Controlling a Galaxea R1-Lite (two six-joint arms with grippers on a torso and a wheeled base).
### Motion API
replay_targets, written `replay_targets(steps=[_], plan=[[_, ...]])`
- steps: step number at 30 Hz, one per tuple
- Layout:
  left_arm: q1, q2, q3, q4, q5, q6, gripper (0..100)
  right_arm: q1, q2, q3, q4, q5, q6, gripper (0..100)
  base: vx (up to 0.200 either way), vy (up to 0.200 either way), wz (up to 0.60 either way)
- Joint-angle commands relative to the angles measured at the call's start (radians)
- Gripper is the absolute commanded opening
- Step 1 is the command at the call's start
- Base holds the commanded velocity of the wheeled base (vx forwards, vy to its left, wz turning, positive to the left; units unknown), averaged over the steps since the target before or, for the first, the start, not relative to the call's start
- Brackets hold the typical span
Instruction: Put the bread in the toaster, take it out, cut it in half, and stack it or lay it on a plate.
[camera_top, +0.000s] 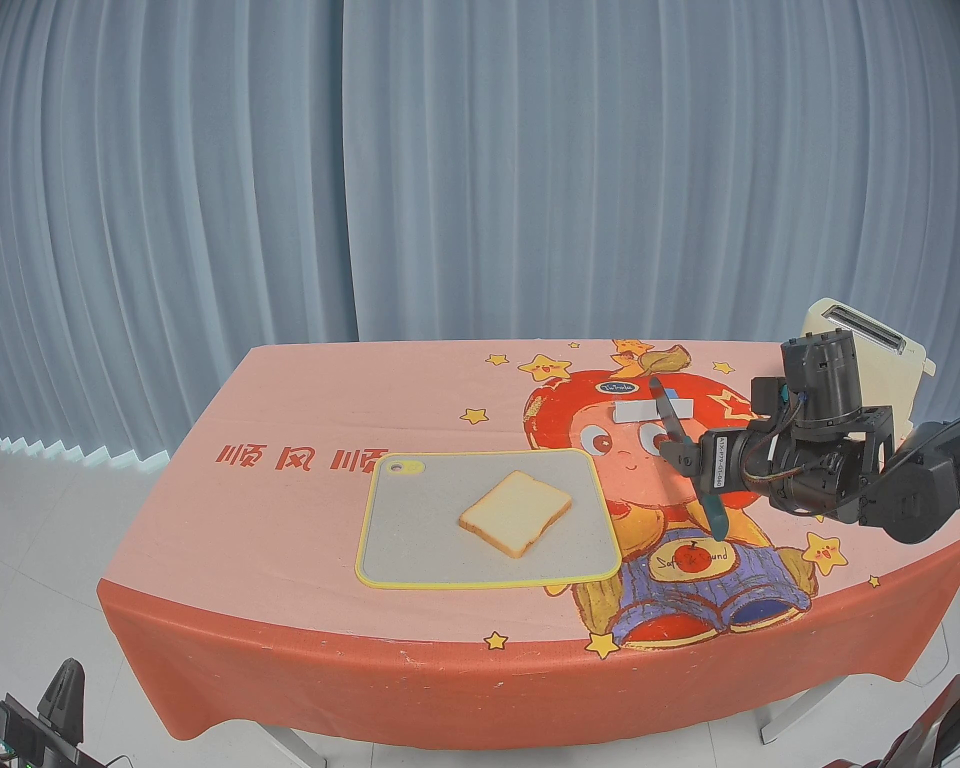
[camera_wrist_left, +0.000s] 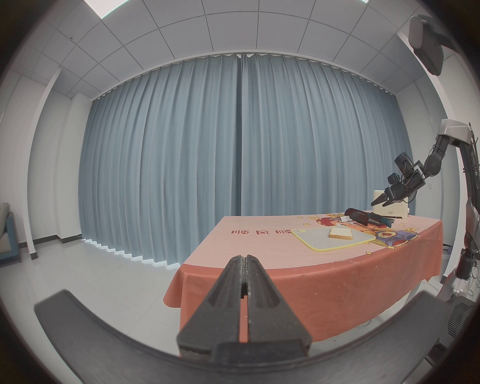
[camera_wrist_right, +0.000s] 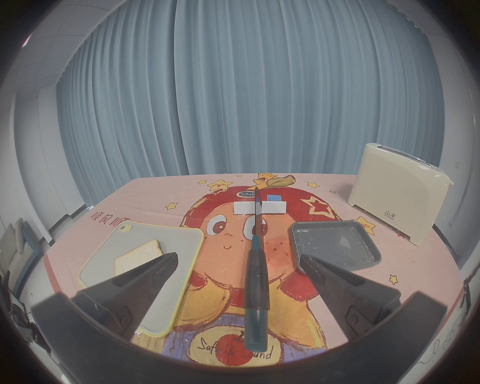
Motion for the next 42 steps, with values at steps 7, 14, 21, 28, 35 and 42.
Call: replay_targets(steps=[7, 14, 21, 28, 35, 42], plan=[[0.000, -0.004, 0.018, 0.000, 0.002, 0.000, 0, -0.007, 0.031, 0.003, 0.004, -0.001, -0.003, 100, 0.000, 0.000, 0.00], [0.000, -0.004, 0.018, 0.000, 0.000, 0.000, 0, -0.009, 0.059, 0.005, 0.002, -0.003, -0.006, 100, 0.000, 0.000, 0.00], [0.000, -0.004, 0.018, 0.000, 0.000, 0.000, 0, -0.009, 0.065, 0.003, 0.002, -0.003, -0.006, 100, 0.000, 0.000, 0.00], [0.000, -0.004, 0.018, 0.000, 0.000, -0.001, 0, -0.009, 0.077, 0.000, 0.001, -0.003, -0.007, 100, 0.000, 0.000, 0.00], [0.000, -0.004, 0.018, 0.000, 0.000, -0.001, 0, -0.010, 0.082, 0.000, 0.001, -0.003, -0.007, 100, 0.000, 0.000, 0.00], [0.000, -0.004, 0.018, 0.000, 0.002, 0.000, 0, -0.016, 0.088, -0.001, -0.001, -0.003, -0.007, 100, 0.000, 0.000, 0.00]])
